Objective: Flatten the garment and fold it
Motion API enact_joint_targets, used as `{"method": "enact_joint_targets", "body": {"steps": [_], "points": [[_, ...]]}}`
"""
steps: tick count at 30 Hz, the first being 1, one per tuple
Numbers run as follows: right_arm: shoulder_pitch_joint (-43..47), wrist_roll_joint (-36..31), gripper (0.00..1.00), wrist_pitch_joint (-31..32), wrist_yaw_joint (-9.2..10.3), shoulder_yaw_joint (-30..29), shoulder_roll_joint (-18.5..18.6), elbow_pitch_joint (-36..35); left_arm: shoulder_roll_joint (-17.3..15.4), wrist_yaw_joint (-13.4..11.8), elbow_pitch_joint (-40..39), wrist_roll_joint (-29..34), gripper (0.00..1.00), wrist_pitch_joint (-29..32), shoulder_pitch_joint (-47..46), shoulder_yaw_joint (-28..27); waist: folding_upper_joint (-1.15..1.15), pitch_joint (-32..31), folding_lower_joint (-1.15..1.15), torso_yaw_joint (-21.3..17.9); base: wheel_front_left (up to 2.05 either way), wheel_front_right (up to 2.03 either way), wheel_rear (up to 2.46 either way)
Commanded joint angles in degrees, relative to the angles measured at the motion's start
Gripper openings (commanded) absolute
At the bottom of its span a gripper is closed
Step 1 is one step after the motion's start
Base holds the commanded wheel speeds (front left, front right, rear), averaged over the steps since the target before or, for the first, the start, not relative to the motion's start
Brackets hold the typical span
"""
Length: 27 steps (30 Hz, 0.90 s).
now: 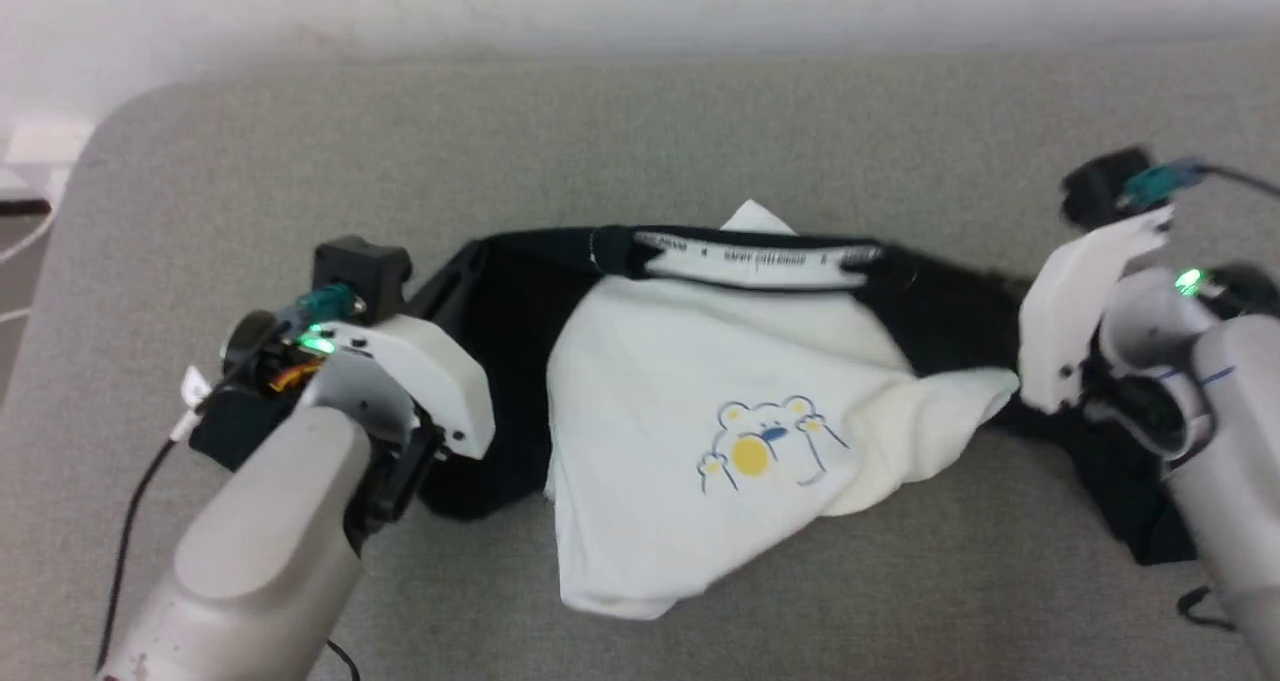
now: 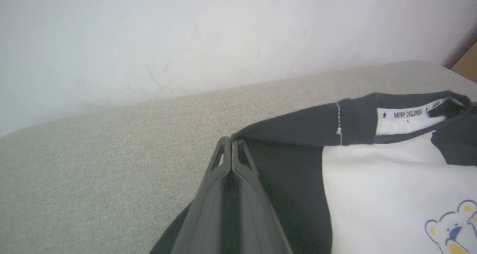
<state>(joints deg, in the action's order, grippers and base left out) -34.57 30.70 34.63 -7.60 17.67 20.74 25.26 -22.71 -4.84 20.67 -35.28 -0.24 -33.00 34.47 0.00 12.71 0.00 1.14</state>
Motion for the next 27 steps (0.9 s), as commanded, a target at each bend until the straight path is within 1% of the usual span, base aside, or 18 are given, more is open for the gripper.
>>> {"method": "enact_joint_targets", "body": {"steps": [1,4,7,10,13,14,15,19,23,27], "points": [[0.2,-0.8,0.0,-1.3,0.11,-1.4,0.9,-2.6,-1.1,-0.6,-1.1,0.0,0.0,-0.8,-1.3,-1.1,0.0,-3.1,0.0,-0.1,0.0,0.0,0.0],[-0.3,-2.5,0.0,-2.7,0.11,-3.6,1.4,-7.1,-2.2,-1.0,-2.8,0.2,0.0,-0.6,-3.5,-2.1,0.0,-4.7,0.0,-0.3,0.0,0.0,0.0],[-2.0,-3.6,0.0,-2.4,0.11,-5.5,1.2,-9.6,-2.6,-0.5,-3.0,0.2,0.0,0.2,-7.3,-2.8,0.0,-5.0,0.0,-0.5,0.0,0.0,0.0],[-5.9,-4.8,0.0,-2.3,0.11,-7.0,1.0,-9.9,-2.4,-0.1,-1.4,0.7,0.0,0.8,-13.1,-3.6,0.0,-3.7,0.0,-0.8,0.0,0.0,0.0],[-11.9,-6.0,0.0,-3.2,0.11,-7.7,0.4,-8.7,-2.0,0.4,2.9,1.5,0.0,0.5,-20.6,-4.7,0.0,-0.7,0.0,-1.5,0.0,0.0,0.0],[-11.9,-6.0,0.0,-3.2,0.11,-7.7,0.4,-8.7,-2.0,0.4,2.9,1.5,0.0,0.5,-20.6,-4.7,0.0,-0.7,0.0,-1.5,0.0,0.0,0.0],[-14.2,-6.4,0.0,-3.8,0.11,-7.9,0.1,-8.1,-1.8,0.7,4.6,1.7,0.0,0.2,-23.2,-5.1,0.0,0.4,0.0,-1.8,0.0,0.0,0.0],[-25.0,-9.1,0.0,-8.7,0.11,-9.2,-0.9,-5.4,-2.1,1.3,11.3,3.6,0.0,-2.2,-34.7,-6.5,0.0,5.7,0.0,-3.3,0.0,0.0,0.0],[-36.0,-12.4,0.0,-16.7,0.11,-11.1,-2.6,-2.3,-2.8,1.3,16.6,6.4,0.0,-5.9,-46.1,-7.4,0.0,11.0,0.0,-4.7,0.0,0.0,0.0],[-45.3,-16.0,0.0,-24.8,0.11,-11.9,-3.6,1.6,-2.6,1.1,20.3,7.8,0.0,-10.4,-55.5,-8.7,0.0,14.9,0.0,-5.3,0.0,0.0,0.0]]}}
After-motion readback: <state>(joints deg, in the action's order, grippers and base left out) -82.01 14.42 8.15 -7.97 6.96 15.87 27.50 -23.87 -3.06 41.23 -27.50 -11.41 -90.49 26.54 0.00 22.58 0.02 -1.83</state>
